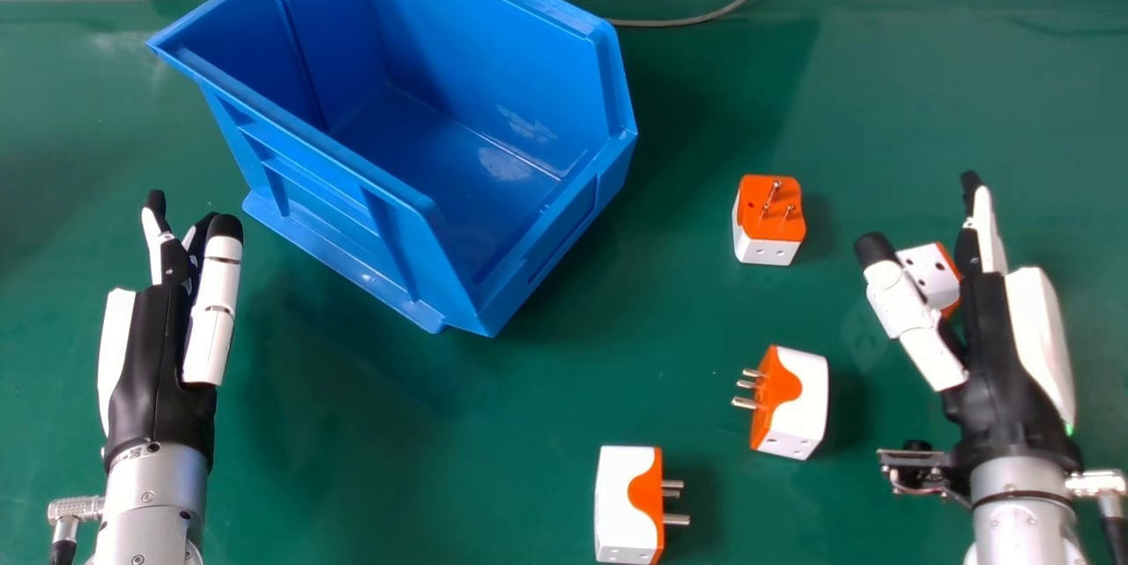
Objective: Pick all objects and put in blue box
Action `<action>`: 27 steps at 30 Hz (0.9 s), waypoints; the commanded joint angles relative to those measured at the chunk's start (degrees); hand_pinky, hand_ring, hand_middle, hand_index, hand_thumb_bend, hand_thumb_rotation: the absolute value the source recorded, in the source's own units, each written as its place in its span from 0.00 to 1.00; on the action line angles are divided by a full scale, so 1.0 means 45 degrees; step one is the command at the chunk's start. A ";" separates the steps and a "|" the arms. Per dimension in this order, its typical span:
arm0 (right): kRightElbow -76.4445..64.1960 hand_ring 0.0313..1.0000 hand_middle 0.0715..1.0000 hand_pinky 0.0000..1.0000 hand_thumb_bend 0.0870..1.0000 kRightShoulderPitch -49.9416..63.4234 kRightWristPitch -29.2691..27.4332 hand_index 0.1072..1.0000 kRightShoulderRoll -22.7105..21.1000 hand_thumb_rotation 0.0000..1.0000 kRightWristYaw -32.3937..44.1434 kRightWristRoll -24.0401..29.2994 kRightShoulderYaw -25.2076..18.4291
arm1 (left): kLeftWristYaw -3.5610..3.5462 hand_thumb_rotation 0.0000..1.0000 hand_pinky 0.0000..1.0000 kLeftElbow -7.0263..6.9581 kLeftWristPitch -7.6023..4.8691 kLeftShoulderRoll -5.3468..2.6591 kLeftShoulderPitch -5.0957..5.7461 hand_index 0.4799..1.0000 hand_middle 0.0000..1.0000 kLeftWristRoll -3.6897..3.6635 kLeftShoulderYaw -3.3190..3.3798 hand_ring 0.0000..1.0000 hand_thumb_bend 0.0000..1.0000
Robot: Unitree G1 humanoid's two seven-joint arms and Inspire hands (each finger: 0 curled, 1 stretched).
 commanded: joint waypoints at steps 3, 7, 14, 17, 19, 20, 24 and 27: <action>0.0584 1.00 1.00 0.98 0.49 -0.0656 0.0049 1.00 -0.0475 0.94 -0.0499 -0.0480 0.0080 | -0.0101 0.98 0.94 -0.0178 -0.0295 0.0156 -0.0076 0.94 0.95 -0.0108 0.0039 0.97 0.46; 0.0974 1.00 1.00 0.98 0.50 -0.0949 0.0884 1.00 -0.0624 0.92 -0.0495 -0.0805 0.0231 | -0.0108 0.98 0.95 -0.0186 -0.0333 0.0186 -0.0038 0.94 0.95 -0.0051 0.0061 0.97 0.47; 0.0847 1.00 1.00 0.97 0.54 -0.1128 0.1927 1.00 -0.0726 0.89 -0.0449 -0.1063 0.0437 | -0.0061 0.96 0.94 -0.0231 -0.0333 0.0246 -0.0016 0.94 0.95 0.0080 0.0018 0.97 0.51; 0.0893 1.00 1.00 0.98 0.57 -0.1258 0.2227 1.00 -0.0766 0.86 -0.0509 -0.1063 0.0435 | -0.0082 0.96 0.94 -0.0194 -0.0378 0.0284 -0.0020 0.94 0.95 0.0094 0.0021 0.97 0.52; 0.0848 1.00 1.00 0.99 0.58 -0.1321 0.2510 1.00 -0.0807 0.84 -0.0597 -0.1210 0.0494 | -0.0121 0.96 0.94 -0.0193 -0.0392 0.0283 -0.0026 0.94 0.95 0.0047 0.0030 0.97 0.52; 0.0732 1.00 1.00 0.99 0.58 -0.1314 0.2747 1.00 -0.0843 0.84 -0.0614 -0.1344 0.0545 | -0.0138 0.96 0.94 -0.0188 -0.0400 0.0276 -0.0024 0.94 0.95 0.0019 0.0037 0.97 0.52; 0.0302 1.00 1.00 0.98 0.62 -0.1301 0.3554 1.00 -0.0941 0.81 -0.0581 -0.1724 0.0658 | -0.0154 0.97 0.94 -0.0142 -0.0464 0.0267 -0.0024 0.95 0.95 -0.0007 0.0048 0.98 0.52; -0.0417 1.00 1.00 0.98 0.63 -0.1295 0.4672 1.00 -0.1011 0.80 -0.0307 -0.2052 0.0778 | -0.0156 0.97 0.94 -0.0137 -0.0433 0.0246 -0.0053 0.95 0.95 -0.0045 0.0060 0.98 0.52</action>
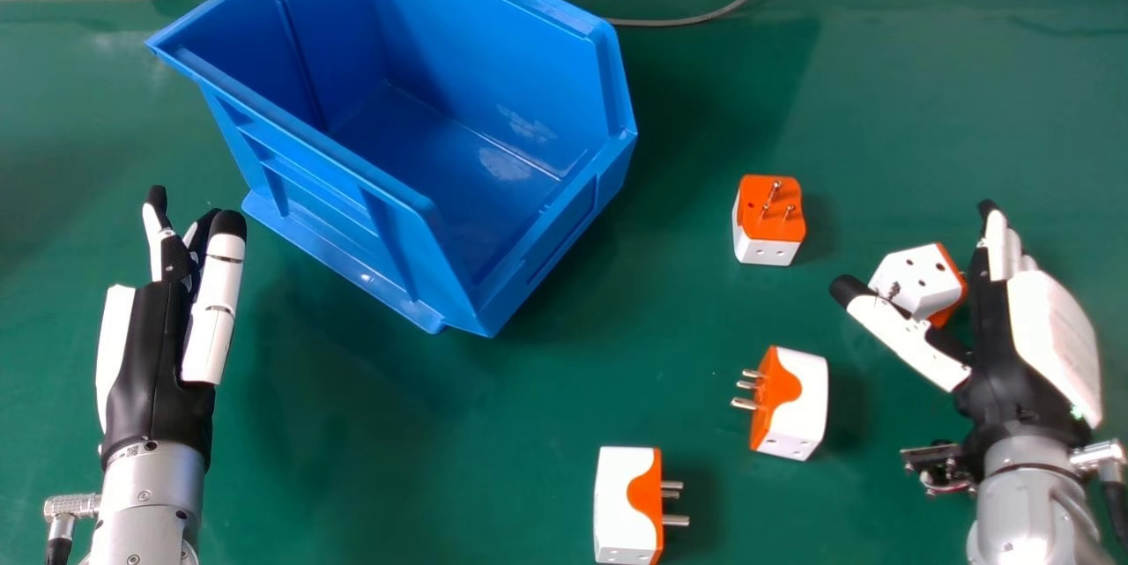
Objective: Pick all objects and put in blue box
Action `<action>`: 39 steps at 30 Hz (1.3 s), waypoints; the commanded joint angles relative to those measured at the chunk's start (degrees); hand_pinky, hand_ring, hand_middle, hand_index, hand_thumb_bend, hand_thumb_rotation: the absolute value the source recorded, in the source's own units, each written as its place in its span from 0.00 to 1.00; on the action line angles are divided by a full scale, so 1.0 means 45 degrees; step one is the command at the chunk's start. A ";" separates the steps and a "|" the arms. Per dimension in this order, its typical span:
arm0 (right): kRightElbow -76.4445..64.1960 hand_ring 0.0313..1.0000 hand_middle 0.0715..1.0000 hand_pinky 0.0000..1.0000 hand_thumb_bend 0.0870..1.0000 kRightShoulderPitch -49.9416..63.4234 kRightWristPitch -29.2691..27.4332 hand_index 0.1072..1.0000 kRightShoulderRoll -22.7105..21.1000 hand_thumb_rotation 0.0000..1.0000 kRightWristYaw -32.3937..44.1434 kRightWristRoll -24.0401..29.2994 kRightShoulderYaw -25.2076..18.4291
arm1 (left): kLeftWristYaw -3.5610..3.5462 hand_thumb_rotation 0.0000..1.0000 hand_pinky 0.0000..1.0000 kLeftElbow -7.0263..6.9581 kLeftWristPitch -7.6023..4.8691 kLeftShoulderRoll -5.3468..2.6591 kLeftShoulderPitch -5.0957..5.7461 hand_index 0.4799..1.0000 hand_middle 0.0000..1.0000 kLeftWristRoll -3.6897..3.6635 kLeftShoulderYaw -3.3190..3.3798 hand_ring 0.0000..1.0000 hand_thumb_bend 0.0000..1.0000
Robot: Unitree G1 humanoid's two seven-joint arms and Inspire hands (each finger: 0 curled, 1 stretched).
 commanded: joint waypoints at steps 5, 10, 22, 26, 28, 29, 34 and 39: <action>-0.1358 1.00 1.00 0.98 0.65 -0.0302 0.2075 1.00 -0.0321 0.76 0.0604 -0.0702 0.0343 | 0.0040 0.97 0.94 -0.0004 -0.0169 0.0145 -0.0173 0.94 0.95 -0.0030 0.0041 0.98 0.52; -0.1324 1.00 1.00 0.99 0.69 -0.0260 0.2761 1.00 -0.0227 0.75 0.0882 -0.0637 0.0510 | 0.0013 0.98 0.95 -0.0083 -0.0037 0.0188 -0.0182 0.94 0.95 -0.0032 0.0050 0.98 0.51; -0.0092 1.00 1.00 0.99 0.71 -0.0473 0.2935 1.00 0.0001 0.72 0.0709 -0.0178 0.0616 | -0.0118 1.00 0.96 -0.0098 -0.0010 0.0271 -0.0188 0.95 0.95 -0.0054 0.0042 0.98 0.50; 0.0624 1.00 1.00 0.99 0.72 -0.0854 0.2924 1.00 -0.0071 0.73 0.0657 -0.0097 0.0755 | -0.0159 1.00 0.96 -0.0012 -0.0036 0.0308 -0.0213 0.95 0.95 -0.0094 0.0079 0.98 0.51; 0.1009 1.00 1.00 0.99 0.73 -0.1073 0.2895 1.00 -0.0050 0.73 0.0566 -0.0052 0.0780 | -0.0170 1.00 0.96 -0.0039 -0.0005 0.0315 -0.0217 0.95 0.95 -0.0116 0.0092 0.98 0.51; 0.1124 1.00 1.00 0.99 0.73 -0.1141 0.2886 1.00 -0.0039 0.73 0.0521 -0.0037 0.0787 | -0.0177 1.00 0.96 -0.0049 0.0007 0.0317 -0.0221 0.95 0.95 -0.0125 0.0097 0.98 0.51; 0.1690 1.00 1.00 0.98 0.72 -0.1513 0.2809 1.00 -0.0135 0.73 0.0589 0.0121 0.0854 | -0.0186 1.00 0.96 -0.0040 0.0002 0.0311 -0.0221 0.95 0.95 -0.0109 0.0082 0.98 0.51; 0.2280 1.00 1.00 0.98 0.72 -0.2073 0.3033 1.00 -0.0205 0.73 0.0667 0.0117 0.1005 | -0.0189 1.00 0.96 0.0083 -0.0039 0.0343 -0.0310 0.95 0.95 -0.0093 0.0082 0.98 0.53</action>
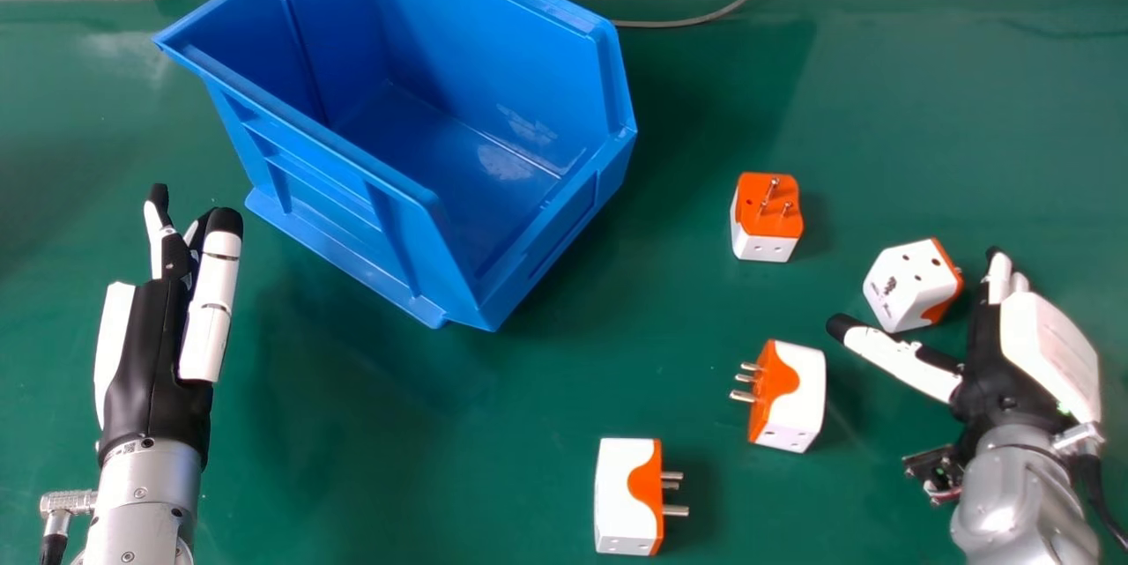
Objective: Pick all objects and put in blue box
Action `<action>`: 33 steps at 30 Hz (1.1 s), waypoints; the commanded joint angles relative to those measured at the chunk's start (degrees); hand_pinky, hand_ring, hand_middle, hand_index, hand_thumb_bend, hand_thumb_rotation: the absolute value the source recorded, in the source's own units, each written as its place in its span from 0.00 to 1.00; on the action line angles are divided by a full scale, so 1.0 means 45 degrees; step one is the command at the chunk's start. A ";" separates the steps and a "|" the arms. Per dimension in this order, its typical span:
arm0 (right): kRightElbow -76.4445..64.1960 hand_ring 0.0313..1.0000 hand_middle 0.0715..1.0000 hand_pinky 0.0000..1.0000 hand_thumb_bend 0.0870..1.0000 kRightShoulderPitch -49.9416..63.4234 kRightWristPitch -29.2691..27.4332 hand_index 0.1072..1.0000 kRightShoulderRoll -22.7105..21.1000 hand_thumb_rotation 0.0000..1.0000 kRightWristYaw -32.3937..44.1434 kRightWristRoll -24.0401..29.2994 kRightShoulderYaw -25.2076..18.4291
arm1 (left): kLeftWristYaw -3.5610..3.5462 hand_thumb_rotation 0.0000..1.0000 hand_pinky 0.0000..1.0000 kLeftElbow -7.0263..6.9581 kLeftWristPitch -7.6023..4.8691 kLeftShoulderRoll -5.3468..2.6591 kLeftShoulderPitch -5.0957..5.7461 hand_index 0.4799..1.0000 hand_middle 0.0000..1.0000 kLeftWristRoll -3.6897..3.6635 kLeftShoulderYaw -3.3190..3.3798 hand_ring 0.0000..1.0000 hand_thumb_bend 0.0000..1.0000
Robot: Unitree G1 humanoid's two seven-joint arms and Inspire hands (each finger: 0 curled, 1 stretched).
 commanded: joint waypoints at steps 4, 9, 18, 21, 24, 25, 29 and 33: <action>0.1089 1.00 1.00 0.99 0.72 -0.0999 0.0238 1.00 -0.0196 0.73 0.0207 0.0171 0.0078 | 0.0017 1.00 0.97 0.0146 -0.0155 0.0236 -0.0314 0.95 0.95 -0.0046 0.0076 0.98 0.53; 0.2083 1.00 1.00 0.99 0.71 -0.1770 0.0298 1.00 -0.0245 0.73 0.0263 0.0143 0.0275 | 0.0006 1.00 0.97 0.0232 -0.0169 0.0233 -0.0406 0.96 0.96 -0.0122 0.0081 0.99 0.52; 0.4063 1.00 1.00 1.00 0.72 -0.3068 0.0321 1.00 -0.0345 0.74 0.0414 0.0300 0.0505 | 0.0006 1.00 0.98 0.0209 -0.0275 0.0239 -0.0418 0.96 0.96 -0.0148 0.0045 0.99 0.52; 0.4383 1.00 1.00 1.00 0.71 -0.3225 0.0397 1.00 -0.0366 0.74 0.0455 0.0257 0.0637 | -0.0032 1.00 0.98 0.0206 -0.0290 0.0241 -0.0418 0.97 0.96 -0.0197 0.0052 0.99 0.52; 0.4755 1.00 1.00 1.00 0.72 -0.3327 0.0304 1.00 -0.0407 0.74 0.0414 0.0199 0.0803 | -0.0053 1.00 0.98 0.0224 -0.0295 0.0263 -0.0421 0.97 0.96 -0.0220 0.0040 0.99 0.52; 0.4831 1.00 1.00 1.00 0.72 -0.3372 0.0310 1.00 -0.0424 0.74 0.0442 0.0210 0.0831 | -0.0064 1.00 0.98 0.0199 -0.0276 0.0269 -0.0413 0.97 0.96 -0.0234 0.0044 0.99 0.52; 0.5064 1.00 1.00 1.00 0.72 -0.3595 0.0463 1.00 -0.0448 0.75 0.0571 0.0238 0.0943 | -0.0112 1.00 0.98 0.0145 -0.0215 0.0302 -0.0387 0.97 0.96 -0.0235 0.0044 0.99 0.53; 0.5530 1.00 1.00 1.00 0.72 -0.3918 0.0492 1.00 -0.0463 0.75 0.0619 0.0332 0.0993 | -0.0136 1.00 0.99 0.0073 -0.0164 0.0319 -0.0353 0.97 0.97 -0.0252 0.0046 1.00 0.52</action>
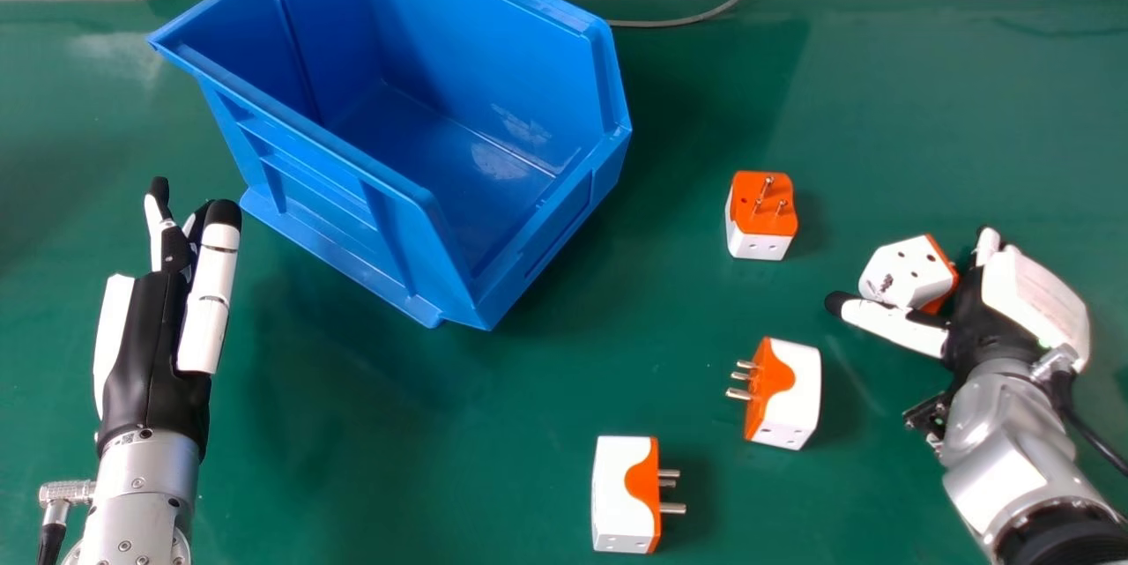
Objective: Pick all objects and put in blue box
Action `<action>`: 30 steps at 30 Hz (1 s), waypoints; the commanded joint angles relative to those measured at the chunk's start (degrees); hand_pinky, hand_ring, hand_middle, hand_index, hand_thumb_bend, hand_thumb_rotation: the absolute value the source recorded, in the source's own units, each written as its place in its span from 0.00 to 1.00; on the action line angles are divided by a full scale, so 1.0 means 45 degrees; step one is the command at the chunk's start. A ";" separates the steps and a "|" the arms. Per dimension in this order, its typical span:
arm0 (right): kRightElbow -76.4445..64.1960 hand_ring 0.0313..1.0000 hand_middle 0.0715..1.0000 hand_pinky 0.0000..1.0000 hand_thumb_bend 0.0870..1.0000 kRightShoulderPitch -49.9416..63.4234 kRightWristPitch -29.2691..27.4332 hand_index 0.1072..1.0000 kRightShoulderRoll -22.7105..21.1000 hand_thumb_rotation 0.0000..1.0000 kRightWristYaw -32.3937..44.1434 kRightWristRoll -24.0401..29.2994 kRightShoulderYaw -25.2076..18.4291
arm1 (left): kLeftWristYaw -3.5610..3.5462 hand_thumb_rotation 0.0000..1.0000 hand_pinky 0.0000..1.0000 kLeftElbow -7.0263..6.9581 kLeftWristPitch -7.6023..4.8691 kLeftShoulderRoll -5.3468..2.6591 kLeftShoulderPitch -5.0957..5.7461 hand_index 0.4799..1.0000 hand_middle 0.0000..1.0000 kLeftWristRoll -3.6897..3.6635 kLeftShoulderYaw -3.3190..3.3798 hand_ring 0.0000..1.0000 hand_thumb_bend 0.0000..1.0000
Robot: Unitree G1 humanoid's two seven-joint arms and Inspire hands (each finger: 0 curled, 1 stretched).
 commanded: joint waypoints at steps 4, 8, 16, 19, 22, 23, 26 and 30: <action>0.0785 1.00 1.00 1.00 0.71 -0.0421 0.0128 1.00 -0.0291 0.75 0.0621 0.0335 0.0037 | -0.0038 1.00 0.99 -0.0255 -0.0108 0.0149 -0.0053 0.97 0.97 -0.0080 0.0065 1.00 0.51; 0.1200 1.00 1.00 1.00 0.71 -0.0672 0.0096 1.00 -0.0361 0.75 0.0797 0.0321 0.0110 | -0.0043 1.00 1.00 -0.0246 -0.0104 0.0156 -0.0017 0.97 0.97 -0.0107 0.0089 1.00 0.51; 0.1764 1.00 1.00 0.99 0.71 -0.1268 0.0423 1.00 -0.0589 0.75 0.1765 0.0173 0.0664 | -0.0126 1.00 1.00 -0.0411 -0.0129 0.0073 0.0136 0.98 0.97 -0.0264 0.0116 1.00 0.52; 0.1676 1.00 1.00 0.98 0.71 -0.1433 0.0660 1.00 -0.0707 0.75 0.2265 0.0157 0.0859 | -0.0115 1.00 1.00 -0.0418 -0.0136 0.0080 0.0164 0.98 0.97 -0.0262 0.0106 1.00 0.52; 0.1216 1.00 1.00 0.98 0.73 -0.1368 0.0927 1.00 -0.0837 0.76 0.2584 0.0185 0.0951 | -0.0094 1.00 1.00 -0.0497 -0.0126 0.0051 0.0224 0.98 0.97 -0.0249 0.0086 1.00 0.53; 0.0970 1.00 1.00 0.98 0.73 -0.1277 0.1026 1.00 -0.0873 0.76 0.2636 0.0190 0.0959 | -0.0092 1.00 1.00 -0.0542 -0.0117 0.0040 0.0253 0.98 0.97 -0.0252 0.0083 1.00 0.53; -0.0299 1.00 1.00 0.98 0.74 -0.0671 0.1454 1.00 -0.0963 0.76 0.2711 0.0175 0.0913 | -0.0096 1.00 1.00 -0.0534 -0.0128 0.0038 0.0273 0.98 0.97 -0.0265 0.0089 1.00 0.54; -0.2606 1.00 1.00 0.97 0.74 0.0442 0.2150 1.00 -0.0954 0.75 0.2642 0.0127 0.0773 | -0.0086 1.00 1.00 -0.0574 -0.0043 0.0035 0.0267 0.98 0.97 -0.0259 0.0085 1.00 0.55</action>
